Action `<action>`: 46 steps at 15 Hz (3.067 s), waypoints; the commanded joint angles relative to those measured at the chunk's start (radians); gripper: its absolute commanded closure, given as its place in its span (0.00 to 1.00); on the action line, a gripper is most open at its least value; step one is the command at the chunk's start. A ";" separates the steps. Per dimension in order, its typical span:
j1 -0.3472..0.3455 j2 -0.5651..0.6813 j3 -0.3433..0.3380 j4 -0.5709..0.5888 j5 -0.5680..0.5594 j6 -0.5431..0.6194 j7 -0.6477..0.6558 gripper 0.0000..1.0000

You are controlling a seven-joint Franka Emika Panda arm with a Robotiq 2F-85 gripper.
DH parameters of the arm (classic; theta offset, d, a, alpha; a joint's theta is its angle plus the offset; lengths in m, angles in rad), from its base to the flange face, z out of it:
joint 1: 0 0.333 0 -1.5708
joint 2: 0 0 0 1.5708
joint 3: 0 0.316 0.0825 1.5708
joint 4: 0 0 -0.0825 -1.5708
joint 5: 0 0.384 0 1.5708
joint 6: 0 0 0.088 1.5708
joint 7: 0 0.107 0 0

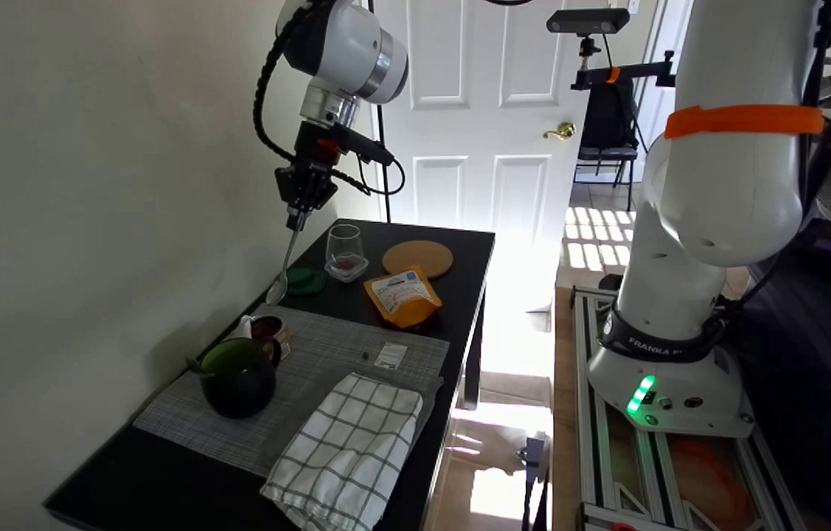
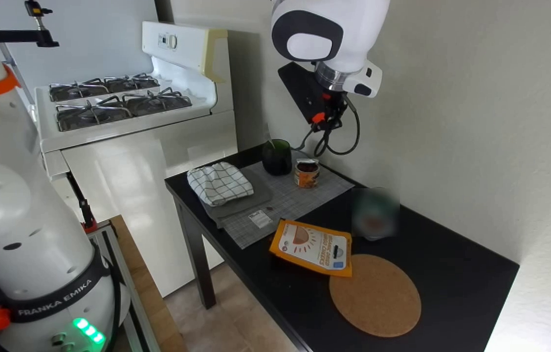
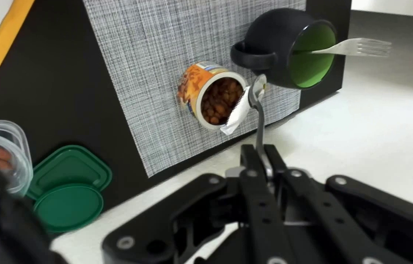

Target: Put the spoon in the can then remove some contents from the can and put them in the glass cup on the right.

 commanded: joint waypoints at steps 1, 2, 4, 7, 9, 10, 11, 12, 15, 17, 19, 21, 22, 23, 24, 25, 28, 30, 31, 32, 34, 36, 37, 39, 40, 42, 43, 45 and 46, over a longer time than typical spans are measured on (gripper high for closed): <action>-0.022 0.074 0.036 0.010 -0.019 0.145 0.032 0.98; -0.024 0.092 0.044 0.011 -0.015 0.188 0.033 0.98; -0.026 0.123 0.060 0.009 -0.027 0.254 0.045 0.98; -0.030 0.151 0.090 0.009 -0.035 0.301 0.042 0.98; -0.031 0.151 0.112 0.003 -0.037 0.318 0.030 0.98; -0.032 0.143 0.120 -0.003 -0.044 0.317 0.029 0.98; -0.033 0.132 0.129 -0.010 -0.047 0.316 0.018 0.98; -0.028 0.121 0.131 -0.019 -0.073 0.319 0.029 0.98; -0.011 0.100 0.126 -0.045 -0.227 0.348 0.091 0.98; -0.007 0.100 0.132 -0.051 -0.322 0.380 0.123 0.98; -0.016 0.096 0.169 -0.056 -0.296 0.432 0.088 0.98; -0.016 0.086 0.202 -0.068 -0.279 0.470 0.075 0.98; 0.009 0.082 0.190 -0.073 -0.287 0.471 0.068 0.98; 0.016 0.076 0.192 -0.081 -0.317 0.474 0.081 0.98; 0.017 0.068 0.194 -0.095 -0.406 0.472 0.132 0.98; 0.032 0.058 0.178 -0.108 -0.489 0.468 0.168 0.98; 0.057 0.025 0.144 -0.138 -0.740 0.454 0.299 0.98; 0.063 0.005 0.138 -0.148 -0.859 0.467 0.369 0.98; 0.063 -0.002 0.141 -0.149 -0.895 0.478 0.392 0.98; 0.063 -0.009 0.144 -0.146 -0.925 0.484 0.416 0.98; 0.064 -0.014 0.150 -0.136 -0.974 0.485 0.458 0.98; 0.067 -0.008 0.153 -0.124 -1.018 0.492 0.500 0.98; 0.068 -0.004 0.152 -0.118 -1.044 0.488 0.523 0.98; 0.068 0.012 0.149 -0.104 -1.105 0.475 0.578 0.98; 0.068 0.019 0.148 -0.100 -1.132 0.473 0.603 0.98; 0.068 0.034 0.148 -0.091 -1.169 0.467 0.639 0.98; 0.069 0.043 0.149 -0.087 -1.178 0.464 0.649 0.98; 0.070 0.057 0.152 -0.084 -1.185 0.462 0.657 0.98; 0.071 0.065 0.151 -0.082 -1.194 0.461 0.664 0.98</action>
